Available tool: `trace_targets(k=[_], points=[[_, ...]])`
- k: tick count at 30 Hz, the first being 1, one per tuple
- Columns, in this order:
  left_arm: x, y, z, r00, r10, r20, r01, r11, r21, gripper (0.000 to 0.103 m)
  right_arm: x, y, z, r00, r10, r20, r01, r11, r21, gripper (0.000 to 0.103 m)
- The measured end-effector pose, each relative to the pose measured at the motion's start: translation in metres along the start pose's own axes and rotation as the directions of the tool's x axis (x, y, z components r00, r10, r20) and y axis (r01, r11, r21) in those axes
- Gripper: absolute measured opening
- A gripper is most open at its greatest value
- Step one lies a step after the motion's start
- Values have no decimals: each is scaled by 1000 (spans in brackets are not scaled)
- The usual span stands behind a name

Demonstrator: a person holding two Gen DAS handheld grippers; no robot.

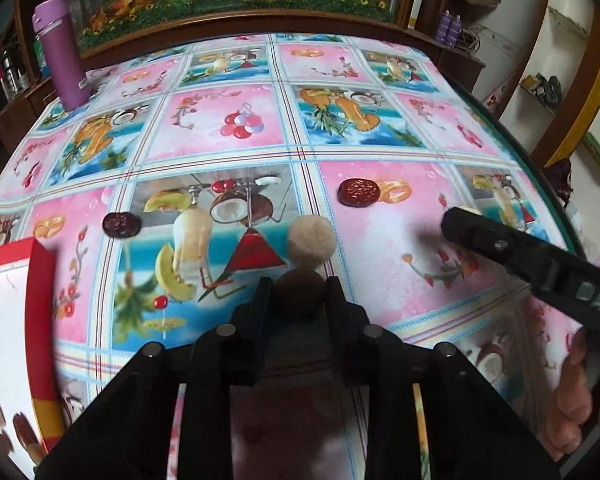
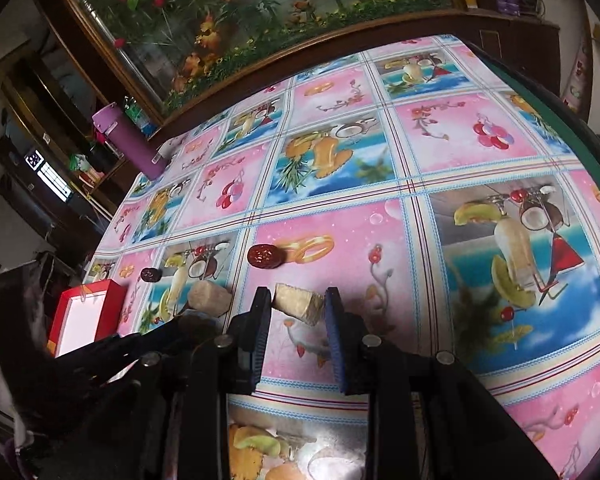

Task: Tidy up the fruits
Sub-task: 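Grasp a brown round fruit with the left gripper while the right grasps a beige cube, then carry the brown fruit and beige cube into the tray and open both grippers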

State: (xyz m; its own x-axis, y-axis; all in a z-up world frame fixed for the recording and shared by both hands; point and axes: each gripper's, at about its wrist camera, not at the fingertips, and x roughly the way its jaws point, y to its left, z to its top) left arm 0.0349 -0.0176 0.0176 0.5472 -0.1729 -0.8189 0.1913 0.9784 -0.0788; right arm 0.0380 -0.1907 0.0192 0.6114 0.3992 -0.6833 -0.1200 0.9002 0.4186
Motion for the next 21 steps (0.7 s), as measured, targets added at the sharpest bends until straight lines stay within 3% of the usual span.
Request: trace_targets(k=[10, 14, 21], points=[[-83, 11, -33, 992, 27, 127, -28, 1000, -1, 28, -13, 26, -23, 998, 68, 13, -67, 996, -53, 26], [-105, 17, -55, 986, 45, 158, -46, 999, -1, 28, -22, 48, -44, 990, 142, 10, -141, 987, -75, 26], [-122, 34, -86, 984, 79, 162, -74, 997, -37, 28, -29, 94, -78, 983, 182, 12, -177, 970, -166, 26]])
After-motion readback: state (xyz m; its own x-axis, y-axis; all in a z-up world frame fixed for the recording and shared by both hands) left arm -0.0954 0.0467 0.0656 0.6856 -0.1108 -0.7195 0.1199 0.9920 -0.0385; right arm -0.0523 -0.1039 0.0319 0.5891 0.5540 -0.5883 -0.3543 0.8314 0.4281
